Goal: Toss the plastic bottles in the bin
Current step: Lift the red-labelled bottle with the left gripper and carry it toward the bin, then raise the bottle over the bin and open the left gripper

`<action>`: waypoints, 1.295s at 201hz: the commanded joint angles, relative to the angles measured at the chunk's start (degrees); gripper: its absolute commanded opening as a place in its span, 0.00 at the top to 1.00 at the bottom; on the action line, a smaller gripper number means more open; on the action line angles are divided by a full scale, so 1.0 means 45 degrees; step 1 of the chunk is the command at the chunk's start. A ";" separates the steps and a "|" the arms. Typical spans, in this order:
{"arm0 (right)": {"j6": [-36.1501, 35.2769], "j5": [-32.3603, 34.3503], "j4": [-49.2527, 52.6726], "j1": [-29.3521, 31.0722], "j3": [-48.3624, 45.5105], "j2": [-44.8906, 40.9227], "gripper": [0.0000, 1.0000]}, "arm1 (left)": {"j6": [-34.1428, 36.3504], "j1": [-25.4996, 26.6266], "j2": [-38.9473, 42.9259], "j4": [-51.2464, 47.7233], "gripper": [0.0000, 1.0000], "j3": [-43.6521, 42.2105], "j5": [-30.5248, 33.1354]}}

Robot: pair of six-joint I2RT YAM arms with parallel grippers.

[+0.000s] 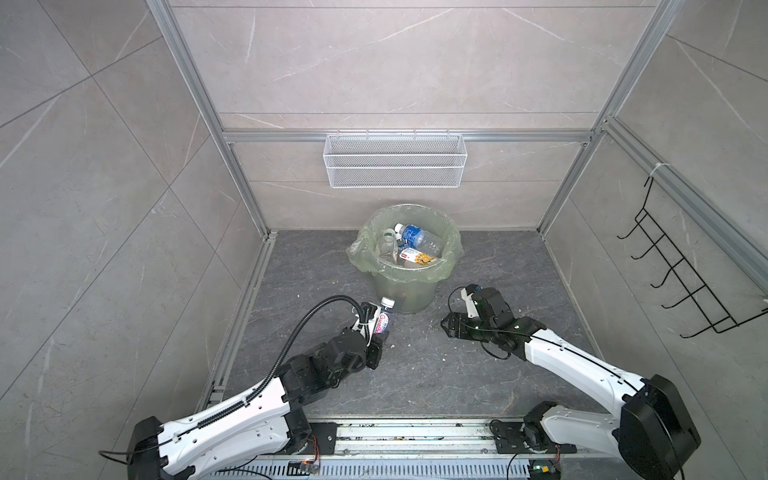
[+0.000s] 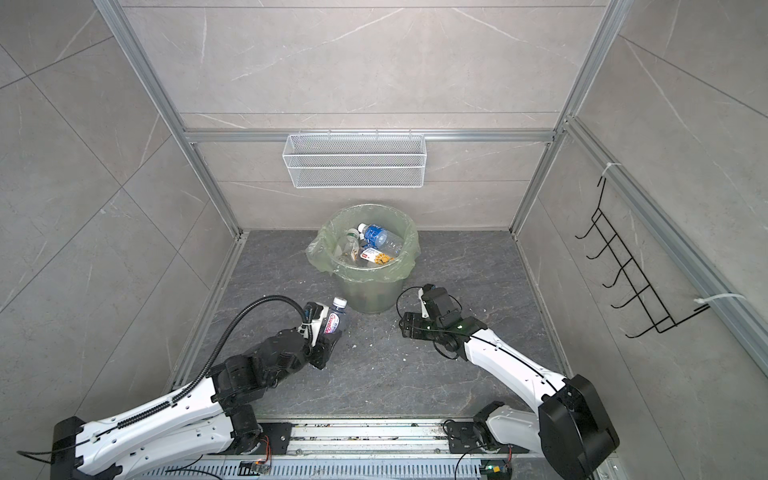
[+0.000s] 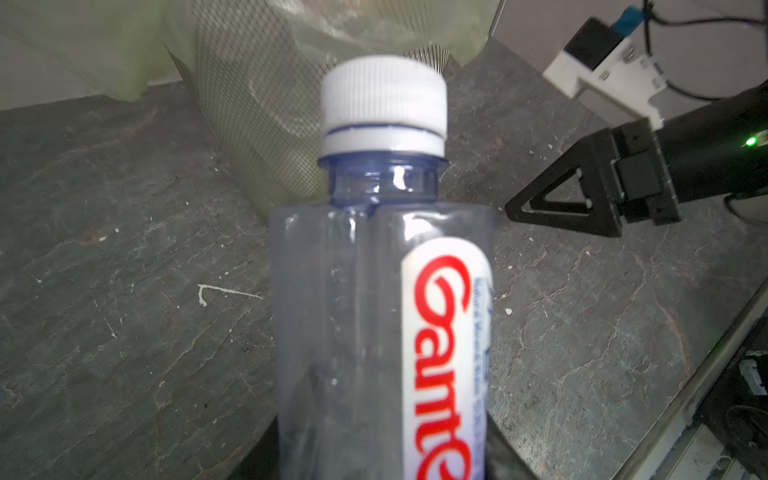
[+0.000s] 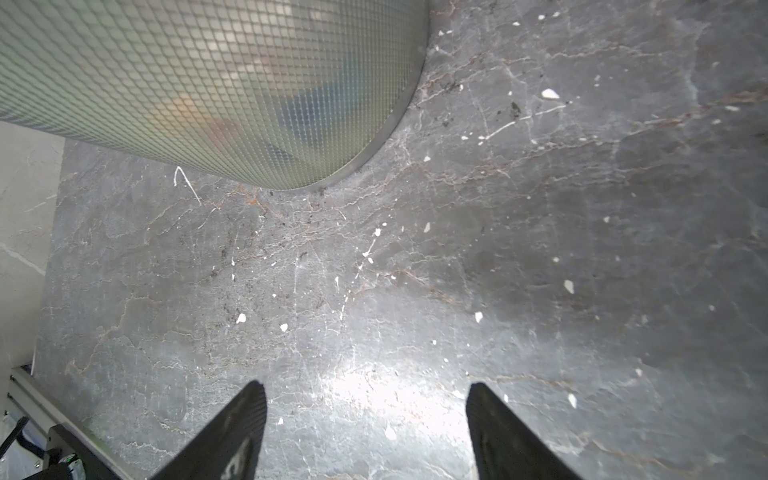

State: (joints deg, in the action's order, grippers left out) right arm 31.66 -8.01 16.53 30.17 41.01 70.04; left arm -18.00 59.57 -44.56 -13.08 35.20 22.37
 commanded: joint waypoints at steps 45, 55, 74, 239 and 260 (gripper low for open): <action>-0.0361 -0.0458 -0.0765 -0.0045 0.0391 0.0458 0.23 | 0.2099 -0.0269 0.0088 0.1038 0.57 0.2203 0.0501; -0.0355 -0.0489 -0.0856 -0.0044 0.0384 0.0501 0.23 | 0.2264 -0.0574 -0.0396 0.1204 0.57 0.2916 0.0243; -0.0317 -0.0521 -0.0941 -0.0045 0.0407 0.0507 0.23 | 0.2133 -0.1704 -0.1703 0.1580 0.57 0.4732 -0.1063; -0.0592 0.0403 0.0185 -0.0045 0.0214 -0.1170 0.09 | 0.1165 -0.6188 -0.7155 0.1712 0.00 1.0645 -0.5686; -0.0791 0.0992 0.0707 -0.0063 0.0670 -0.1190 0.02 | 0.1194 -0.6279 -0.6511 0.1516 0.00 0.9903 -0.4876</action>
State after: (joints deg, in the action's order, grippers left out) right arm 30.11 -7.53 15.53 30.17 41.25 65.23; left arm -13.41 31.62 -77.97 -8.27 82.19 -4.16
